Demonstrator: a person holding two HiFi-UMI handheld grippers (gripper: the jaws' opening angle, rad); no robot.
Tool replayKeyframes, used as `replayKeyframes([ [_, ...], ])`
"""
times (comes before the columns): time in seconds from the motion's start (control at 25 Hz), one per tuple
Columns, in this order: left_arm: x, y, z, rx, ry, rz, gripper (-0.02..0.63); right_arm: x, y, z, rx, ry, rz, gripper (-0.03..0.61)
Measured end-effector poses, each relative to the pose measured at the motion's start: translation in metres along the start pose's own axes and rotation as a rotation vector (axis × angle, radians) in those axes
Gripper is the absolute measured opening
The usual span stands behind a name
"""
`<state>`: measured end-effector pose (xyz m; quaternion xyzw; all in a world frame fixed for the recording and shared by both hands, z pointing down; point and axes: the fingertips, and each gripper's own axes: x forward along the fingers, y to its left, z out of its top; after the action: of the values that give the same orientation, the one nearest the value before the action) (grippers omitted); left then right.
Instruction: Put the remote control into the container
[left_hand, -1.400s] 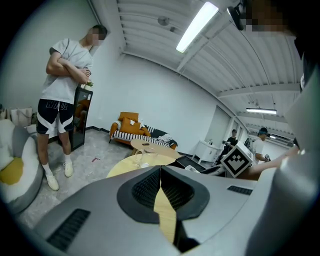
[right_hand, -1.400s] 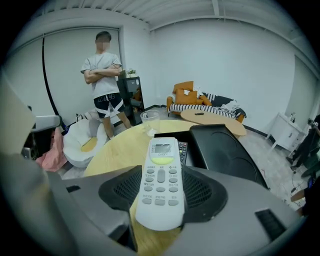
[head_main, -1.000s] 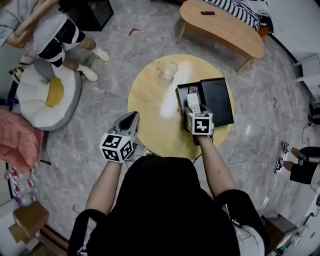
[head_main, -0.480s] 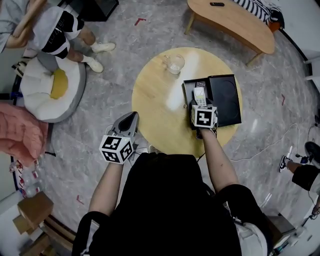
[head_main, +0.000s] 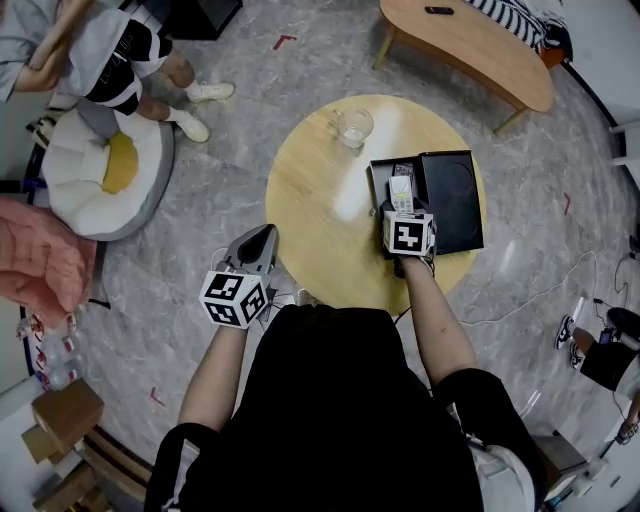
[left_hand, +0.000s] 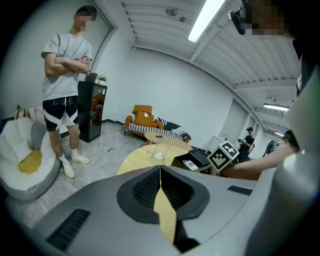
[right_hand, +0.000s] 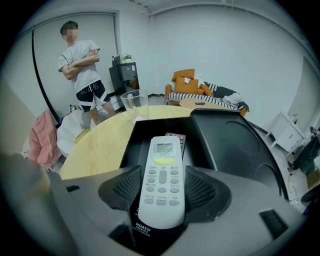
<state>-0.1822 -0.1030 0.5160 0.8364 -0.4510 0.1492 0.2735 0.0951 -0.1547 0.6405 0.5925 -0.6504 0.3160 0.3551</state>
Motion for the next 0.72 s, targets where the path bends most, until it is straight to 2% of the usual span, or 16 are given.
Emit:
replayKeyframes([
  [0.28, -0.011, 0.004, 0.001, 0.008, -0.018, -0.007, 0.008, -0.025, 0.005, 0.016, 0.065, -0.092, 0.016, 0.264],
  [0.44, -0.011, 0.001, 0.009, 0.023, -0.046, -0.030, 0.008, -0.044, 0.007, 0.028, 0.066, -0.147, 0.024, 0.262],
  [0.72, -0.012, -0.015, 0.029, 0.049, -0.107, -0.085, 0.008, -0.102, 0.011, 0.050, 0.156, -0.335, 0.106, 0.262],
])
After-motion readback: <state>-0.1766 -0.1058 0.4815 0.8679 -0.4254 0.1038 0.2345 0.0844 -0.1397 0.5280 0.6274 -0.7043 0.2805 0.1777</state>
